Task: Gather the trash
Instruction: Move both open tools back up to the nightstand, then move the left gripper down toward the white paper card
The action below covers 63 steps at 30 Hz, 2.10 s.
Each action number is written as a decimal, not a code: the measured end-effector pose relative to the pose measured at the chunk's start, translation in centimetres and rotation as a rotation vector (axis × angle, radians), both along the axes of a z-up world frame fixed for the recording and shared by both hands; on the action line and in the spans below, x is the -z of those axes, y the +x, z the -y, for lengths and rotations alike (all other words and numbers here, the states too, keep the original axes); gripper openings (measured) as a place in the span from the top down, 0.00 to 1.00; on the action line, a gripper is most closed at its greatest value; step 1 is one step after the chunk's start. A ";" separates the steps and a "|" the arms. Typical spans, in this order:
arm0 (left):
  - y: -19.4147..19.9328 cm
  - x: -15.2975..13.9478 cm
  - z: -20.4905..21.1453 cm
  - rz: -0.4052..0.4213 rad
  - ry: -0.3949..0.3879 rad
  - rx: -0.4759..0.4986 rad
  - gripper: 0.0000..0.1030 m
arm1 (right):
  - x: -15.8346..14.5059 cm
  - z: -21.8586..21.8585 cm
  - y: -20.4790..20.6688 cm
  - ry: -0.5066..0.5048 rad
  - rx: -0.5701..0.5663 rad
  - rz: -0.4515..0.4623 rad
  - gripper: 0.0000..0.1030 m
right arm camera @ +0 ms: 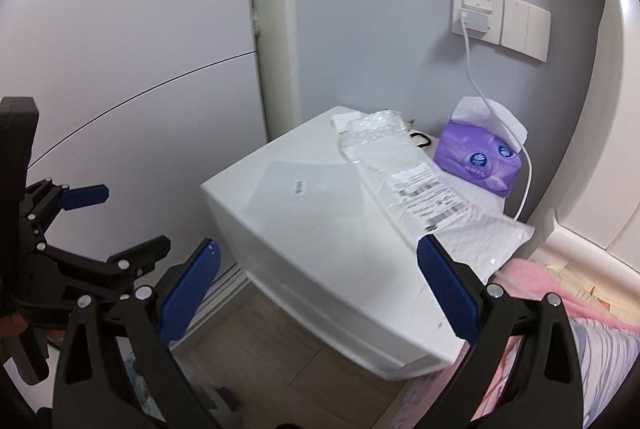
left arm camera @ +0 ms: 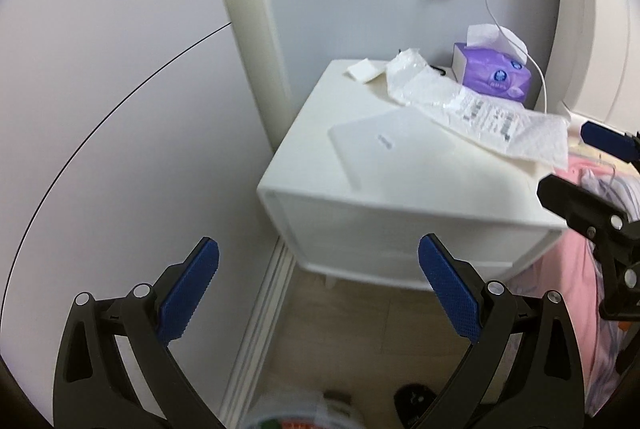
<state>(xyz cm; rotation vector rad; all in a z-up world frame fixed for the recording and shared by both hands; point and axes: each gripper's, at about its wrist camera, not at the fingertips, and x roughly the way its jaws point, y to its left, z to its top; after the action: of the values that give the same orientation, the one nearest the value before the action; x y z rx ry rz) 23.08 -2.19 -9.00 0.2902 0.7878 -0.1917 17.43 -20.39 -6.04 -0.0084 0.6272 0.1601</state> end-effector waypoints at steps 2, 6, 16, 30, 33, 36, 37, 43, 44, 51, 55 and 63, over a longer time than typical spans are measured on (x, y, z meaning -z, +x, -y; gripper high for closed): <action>1.6 0.0 0.8 0.005 -0.007 0.021 0.06 | 0.2 0.6 1.2 0.002 0.017 -0.002 0.07; 4.7 0.3 2.2 0.012 -0.002 0.048 0.06 | 0.7 1.6 3.6 -0.002 0.041 -0.006 0.07; 13.2 0.4 5.0 0.042 0.026 0.136 0.06 | 0.5 3.5 9.1 -0.017 0.055 -0.011 0.07; 23.5 3.7 7.1 -0.038 0.040 0.248 0.06 | 0.8 4.4 15.9 -0.045 0.058 -0.013 0.07; 24.9 4.2 7.6 -0.051 0.047 0.288 0.06 | 1.0 4.4 16.7 -0.033 0.065 -0.031 0.07; 26.6 4.4 8.2 -0.066 0.058 0.338 0.06 | 1.3 4.4 17.5 -0.026 0.074 -0.050 0.07; 27.0 4.5 8.3 -0.071 0.061 0.348 0.06 | 1.4 4.4 17.8 -0.024 0.076 -0.056 0.07; 29.3 4.9 9.1 -0.107 0.053 0.396 0.06 | 1.8 4.1 19.3 -0.025 0.090 -0.095 0.07; 29.5 5.0 9.2 -0.111 0.048 0.401 0.06 | 1.7 4.2 19.6 -0.023 0.100 -0.104 0.07; 31.5 5.4 9.9 -0.151 0.045 0.430 0.06 | 1.4 4.4 22.1 -0.018 0.103 -0.140 0.07; 32.2 5.9 10.8 -0.166 0.069 0.470 0.06 | 1.3 4.4 23.4 -0.019 0.090 -0.153 0.07; 34.1 6.9 12.3 -0.198 0.090 0.525 0.06 | 1.2 4.8 26.1 -0.014 0.084 -0.166 0.07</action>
<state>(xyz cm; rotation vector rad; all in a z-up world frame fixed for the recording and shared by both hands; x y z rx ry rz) 57.19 -14.53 -15.92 0.5680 0.9056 -0.6874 43.50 -25.17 -7.20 0.0176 0.7932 0.0752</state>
